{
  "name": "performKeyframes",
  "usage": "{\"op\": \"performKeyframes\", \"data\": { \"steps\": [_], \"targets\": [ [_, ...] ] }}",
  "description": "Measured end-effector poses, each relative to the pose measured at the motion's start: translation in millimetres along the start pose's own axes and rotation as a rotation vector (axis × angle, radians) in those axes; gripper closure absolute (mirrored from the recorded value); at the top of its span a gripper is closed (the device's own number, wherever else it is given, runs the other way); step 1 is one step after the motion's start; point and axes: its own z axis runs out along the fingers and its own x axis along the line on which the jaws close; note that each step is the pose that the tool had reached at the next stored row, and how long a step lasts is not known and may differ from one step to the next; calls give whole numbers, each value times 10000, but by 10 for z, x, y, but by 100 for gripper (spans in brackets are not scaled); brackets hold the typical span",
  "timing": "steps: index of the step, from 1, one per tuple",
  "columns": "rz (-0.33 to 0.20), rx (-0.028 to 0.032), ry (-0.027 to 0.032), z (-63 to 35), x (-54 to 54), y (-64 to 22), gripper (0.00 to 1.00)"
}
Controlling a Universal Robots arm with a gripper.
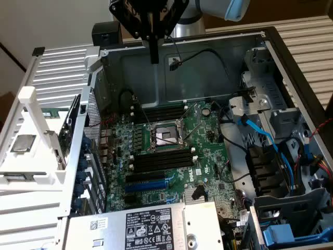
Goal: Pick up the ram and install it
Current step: 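Reach for the ram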
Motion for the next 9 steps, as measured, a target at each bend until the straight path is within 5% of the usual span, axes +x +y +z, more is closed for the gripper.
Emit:
{"op": "performKeyframes", "data": {
  "steps": [9],
  "targets": [
    [0,1,0,0,0,0,90]
  ]
}}
